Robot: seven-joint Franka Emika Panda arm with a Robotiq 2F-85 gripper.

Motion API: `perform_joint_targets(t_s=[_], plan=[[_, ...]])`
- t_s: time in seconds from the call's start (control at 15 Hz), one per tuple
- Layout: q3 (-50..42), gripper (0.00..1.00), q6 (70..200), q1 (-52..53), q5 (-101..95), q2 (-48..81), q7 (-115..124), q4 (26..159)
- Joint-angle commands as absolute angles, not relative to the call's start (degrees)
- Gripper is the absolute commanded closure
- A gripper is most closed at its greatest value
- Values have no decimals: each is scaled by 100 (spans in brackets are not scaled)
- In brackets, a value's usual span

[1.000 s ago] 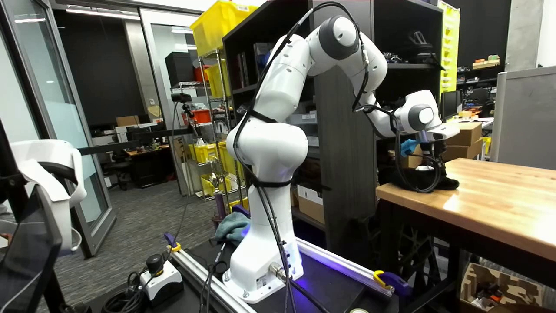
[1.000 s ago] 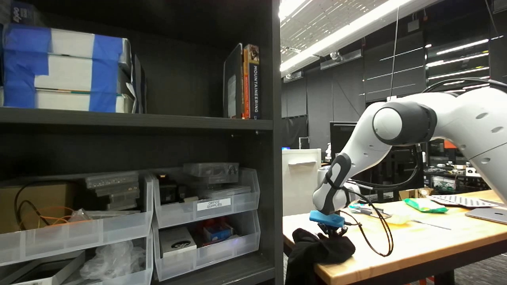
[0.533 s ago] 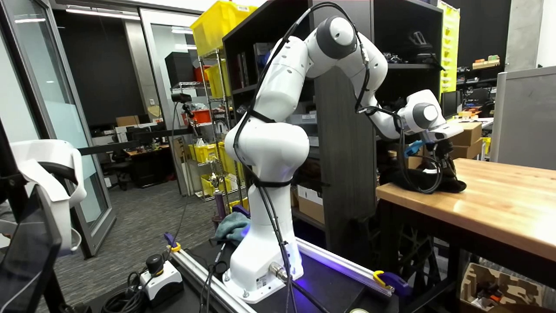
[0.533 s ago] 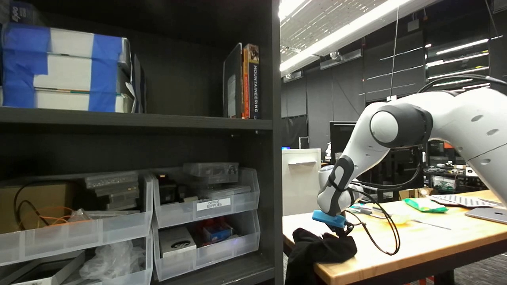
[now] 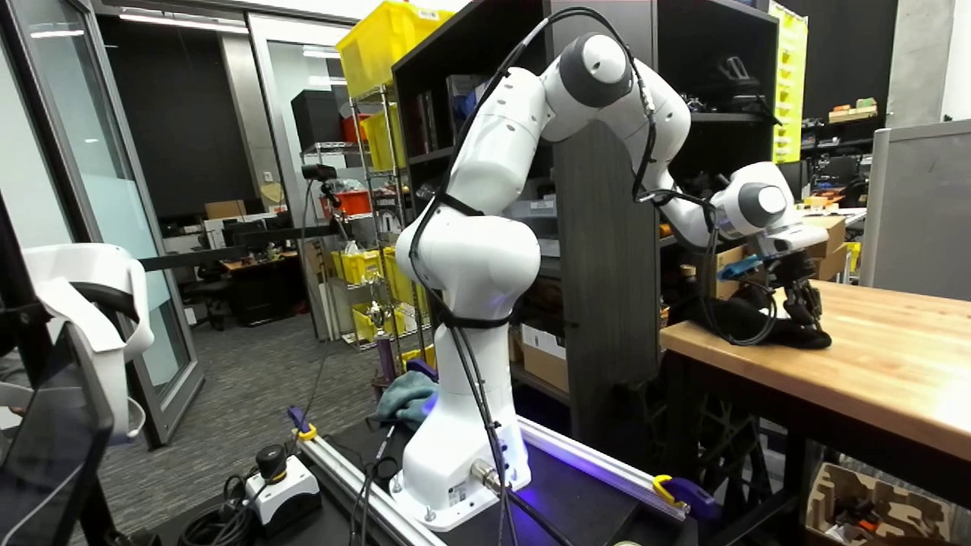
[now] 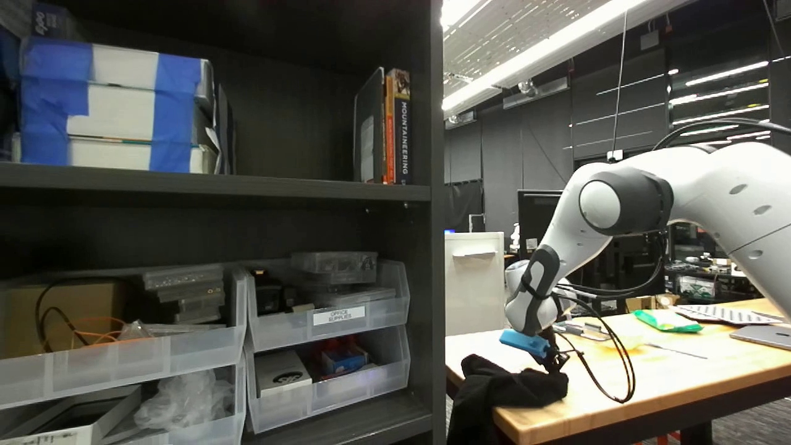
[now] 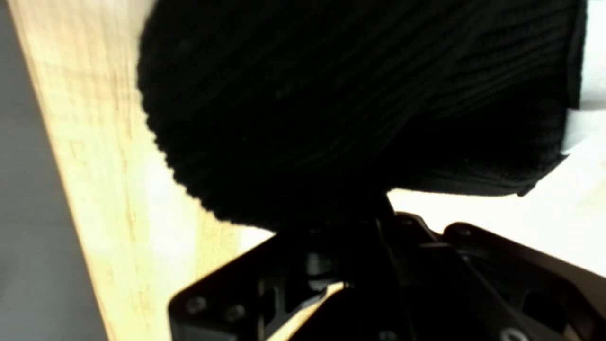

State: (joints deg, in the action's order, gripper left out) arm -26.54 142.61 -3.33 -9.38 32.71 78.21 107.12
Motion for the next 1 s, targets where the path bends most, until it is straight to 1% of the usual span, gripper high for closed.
perform_joint_targets(t_s=[0.0, 0.13, 0.27, 0.93], plan=[[-2410, 96, 14275, -756, -571, 3251, 7379, 10613], [-2200, 86, 14359, -1303, -150, 3267, 6777, 10501], [-2141, 73, 14407, -1441, -111, 3275, 6696, 10486], [-2131, 72, 14413, -1397, -115, 3279, 6698, 10484]])
